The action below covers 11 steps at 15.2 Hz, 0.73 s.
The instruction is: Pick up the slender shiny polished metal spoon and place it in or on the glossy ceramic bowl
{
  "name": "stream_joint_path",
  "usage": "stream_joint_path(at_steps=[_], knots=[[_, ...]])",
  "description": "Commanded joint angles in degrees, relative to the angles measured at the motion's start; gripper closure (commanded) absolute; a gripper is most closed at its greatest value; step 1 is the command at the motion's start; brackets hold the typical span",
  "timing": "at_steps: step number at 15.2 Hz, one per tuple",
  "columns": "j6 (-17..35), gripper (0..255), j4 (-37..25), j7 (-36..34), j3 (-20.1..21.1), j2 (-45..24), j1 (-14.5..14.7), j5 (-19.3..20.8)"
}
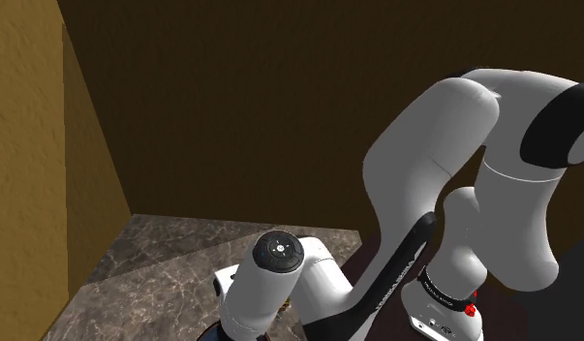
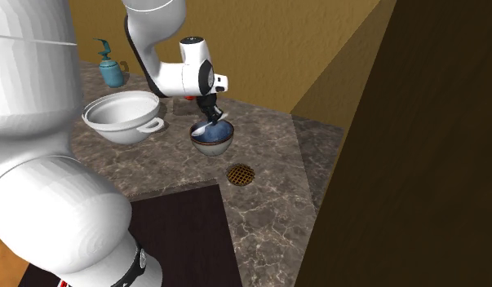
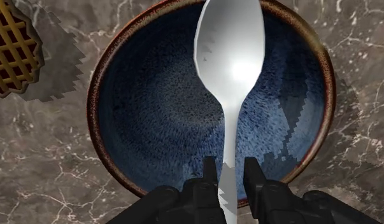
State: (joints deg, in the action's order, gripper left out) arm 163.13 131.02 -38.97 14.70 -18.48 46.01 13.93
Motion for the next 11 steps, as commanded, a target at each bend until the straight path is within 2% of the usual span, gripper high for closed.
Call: stream_joint_path(at_steps=[1,10,11], knots=[[1.5,255,0.0,-0.7,-0.9,-1.5,0.6,1.1],[2.6,255,-0.2,-1.4,-1.8,-2.7,1.2,1.9],[2.6,0,-0.2,-1.4,-1.8,-2.7,1.2,1.9]])
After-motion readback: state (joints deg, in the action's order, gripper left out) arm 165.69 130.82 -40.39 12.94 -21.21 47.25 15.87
